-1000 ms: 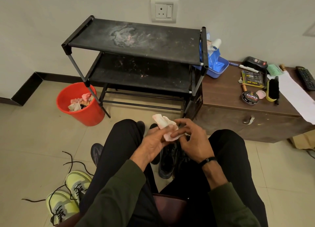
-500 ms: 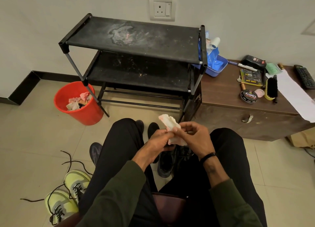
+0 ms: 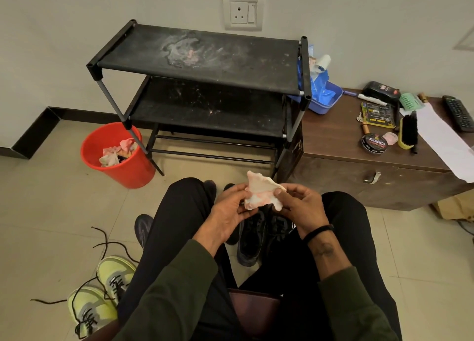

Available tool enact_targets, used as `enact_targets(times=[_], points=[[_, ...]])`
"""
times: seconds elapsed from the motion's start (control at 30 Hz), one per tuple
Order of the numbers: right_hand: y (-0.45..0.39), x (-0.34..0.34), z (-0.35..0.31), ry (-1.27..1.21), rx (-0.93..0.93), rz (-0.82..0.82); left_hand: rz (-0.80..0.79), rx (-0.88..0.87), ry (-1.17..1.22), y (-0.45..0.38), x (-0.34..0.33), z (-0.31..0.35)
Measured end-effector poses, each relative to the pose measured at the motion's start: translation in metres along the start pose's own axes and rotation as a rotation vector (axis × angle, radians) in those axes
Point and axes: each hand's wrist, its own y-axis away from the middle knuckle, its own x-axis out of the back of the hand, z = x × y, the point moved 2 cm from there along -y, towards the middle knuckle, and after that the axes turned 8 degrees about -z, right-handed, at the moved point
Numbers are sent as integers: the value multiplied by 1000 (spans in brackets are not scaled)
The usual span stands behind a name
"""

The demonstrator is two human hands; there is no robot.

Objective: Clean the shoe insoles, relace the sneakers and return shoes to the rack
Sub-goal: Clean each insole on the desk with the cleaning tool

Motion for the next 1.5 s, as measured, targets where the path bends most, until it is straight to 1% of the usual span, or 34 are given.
enact_targets(times=[0.1,0.23,0.43,0.53,0.6,0.67,0.77,0.87,1.0,1.1,1.17,1.3,1.4,1.5], points=[[-1,1,-2,18,35,-10,-7,-39,-73,-2,0,0],[0,0,-4,45,53,-13,5,-54,-76,0,-1,2],[-5,-1,-1,211,52,40,69,-113,-66,1,1,3],[-2,-3,-5,260,70,91,71,-171,-228,-1,3,0],[1,-2,-8,368,124,123,54,-197,-331,-2,3,-3],[4,0,-9,472,165,115,53,-191,-350,-1,3,-4],[5,1,-10,469,182,97,23,-153,-322,-1,2,-2],[6,0,-13,438,223,105,-36,-91,-379,0,1,-5],[10,-5,-15,572,285,125,-83,-43,-448,5,-3,-8],[13,-11,-16,661,354,112,-79,-35,-441,7,-4,-7],[15,-15,-17,704,380,87,-30,-44,-456,7,-4,-7],[18,-23,-16,760,382,-30,70,-63,-415,6,0,-8],[18,-29,-13,782,377,-91,73,-34,-282,4,1,-8],[18,-34,-10,862,408,-106,10,25,-81,6,-4,-6]])
